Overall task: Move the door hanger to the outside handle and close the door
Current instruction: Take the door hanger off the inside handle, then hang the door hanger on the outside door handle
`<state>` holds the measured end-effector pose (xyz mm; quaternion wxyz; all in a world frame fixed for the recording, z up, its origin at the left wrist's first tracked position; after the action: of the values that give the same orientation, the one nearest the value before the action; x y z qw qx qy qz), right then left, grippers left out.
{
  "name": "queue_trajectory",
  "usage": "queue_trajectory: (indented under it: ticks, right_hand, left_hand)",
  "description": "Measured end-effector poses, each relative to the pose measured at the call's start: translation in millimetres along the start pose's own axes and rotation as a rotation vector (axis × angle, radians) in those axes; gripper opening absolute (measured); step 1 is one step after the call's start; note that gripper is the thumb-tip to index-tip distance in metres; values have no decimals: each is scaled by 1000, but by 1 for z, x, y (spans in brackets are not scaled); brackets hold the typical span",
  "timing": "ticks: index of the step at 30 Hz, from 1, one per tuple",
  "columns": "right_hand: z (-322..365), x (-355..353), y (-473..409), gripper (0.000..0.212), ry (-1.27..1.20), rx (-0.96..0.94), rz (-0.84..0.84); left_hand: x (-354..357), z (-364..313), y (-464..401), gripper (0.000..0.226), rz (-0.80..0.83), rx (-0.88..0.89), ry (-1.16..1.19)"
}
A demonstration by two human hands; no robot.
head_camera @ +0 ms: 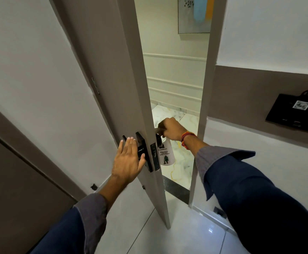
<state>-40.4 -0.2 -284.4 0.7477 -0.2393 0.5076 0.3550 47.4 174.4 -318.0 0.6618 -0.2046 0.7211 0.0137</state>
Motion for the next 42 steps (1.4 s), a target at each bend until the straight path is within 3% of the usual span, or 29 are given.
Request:
queue_trajectory:
  ticks: [12,16,19,21,23,27,30,31,34,36,38,40,42]
  right_hand:
    - [7,4,-66,30,-9,73,-24]
    - [-30,5,-61,18,-159,133,5]
    - [-75,1,-40,15,-249,202,40]
    - [-104,-1,-20,14,-266,253,86]
    - [-128,-2,5,15,-301,312,125]
    - [-164,-12,60,25,-345,414,107]
    - [-194,-17,114,21,-412,512,81]
    - [-204,-17,137,21,-446,551,83]
    - [-244,-14,213,7,-592,697,36]
    - [-268,-14,264,20,-721,782,-48]
    - [-291,-11,321,31,-775,855,-118]
    - [-319,-6,389,61,-681,959,-134]
    - [-352,0,464,60,-601,1096,-162]
  left_hand:
    - [-6,-9,-2,71,6,39,-106]
    - [-16,-32,0,69,146,26,-306]
    - [-13,-72,13,47,349,42,-408]
    - [-7,-116,17,36,423,128,-253]
    - [-3,-159,5,43,358,210,-72]
    - [48,-184,-35,102,361,102,164]
    - [110,-204,-37,112,552,-22,522]
    - [126,-222,-33,105,610,-23,648]
    - [158,-287,-16,50,662,127,846]
    - [164,-331,1,24,674,282,939]
    - [171,-376,22,14,732,368,1025]
    - [178,-424,43,20,806,385,1079]
    - [183,-478,65,26,908,395,1132]
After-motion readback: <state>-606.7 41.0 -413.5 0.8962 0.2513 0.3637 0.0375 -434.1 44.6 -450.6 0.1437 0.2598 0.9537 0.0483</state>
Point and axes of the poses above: each hand's wrist, its own y-axis away from the middle knuckle, its own x-axis out of the palm, z = x × y, the point moved 10 cm from there along -y, towards the middle knuckle, and after that the axes turned 11 degrees about y, right-handed, at the moved point
